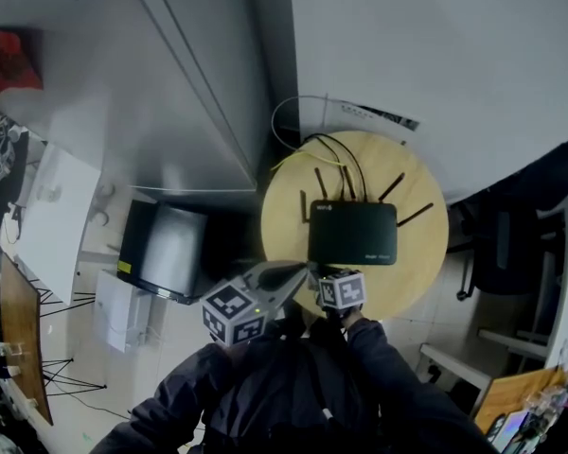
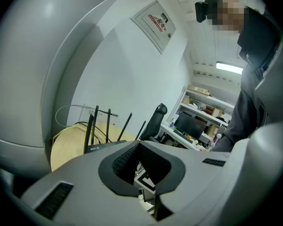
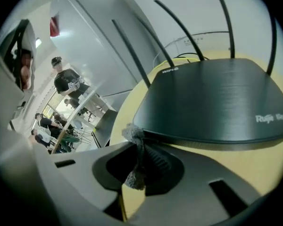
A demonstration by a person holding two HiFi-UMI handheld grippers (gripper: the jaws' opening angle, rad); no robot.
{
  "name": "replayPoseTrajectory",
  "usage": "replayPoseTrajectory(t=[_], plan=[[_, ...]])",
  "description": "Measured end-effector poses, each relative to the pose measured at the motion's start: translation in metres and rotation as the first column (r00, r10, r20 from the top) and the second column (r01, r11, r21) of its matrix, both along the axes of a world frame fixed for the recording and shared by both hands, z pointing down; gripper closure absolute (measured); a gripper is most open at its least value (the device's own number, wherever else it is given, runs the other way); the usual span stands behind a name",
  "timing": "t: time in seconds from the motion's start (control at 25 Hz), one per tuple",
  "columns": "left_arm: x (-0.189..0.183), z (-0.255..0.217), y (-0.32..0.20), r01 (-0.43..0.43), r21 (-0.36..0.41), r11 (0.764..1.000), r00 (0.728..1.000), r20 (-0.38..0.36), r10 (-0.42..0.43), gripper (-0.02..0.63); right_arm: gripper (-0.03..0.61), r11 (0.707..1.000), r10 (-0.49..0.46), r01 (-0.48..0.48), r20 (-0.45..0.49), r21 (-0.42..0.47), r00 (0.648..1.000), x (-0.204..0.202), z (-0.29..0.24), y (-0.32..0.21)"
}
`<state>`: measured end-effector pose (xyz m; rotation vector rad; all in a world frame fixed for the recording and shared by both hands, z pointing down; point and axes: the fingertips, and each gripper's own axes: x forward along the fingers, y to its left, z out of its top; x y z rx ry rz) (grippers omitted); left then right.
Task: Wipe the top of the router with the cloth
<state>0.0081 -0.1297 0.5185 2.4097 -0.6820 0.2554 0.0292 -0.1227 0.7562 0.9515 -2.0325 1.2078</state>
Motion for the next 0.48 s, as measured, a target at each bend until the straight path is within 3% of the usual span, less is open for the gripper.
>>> replayPoseTrajectory(t=[0.48], plan=[[0.026, -0.005, -0.001, -0.049, 0.008, 0.999, 0.998, -0.031, 0.049, 0.621, 0.509, 0.977, 0.211, -0.212, -0.038, -0.023, 0.977, 0.131, 0.002, 0.003]])
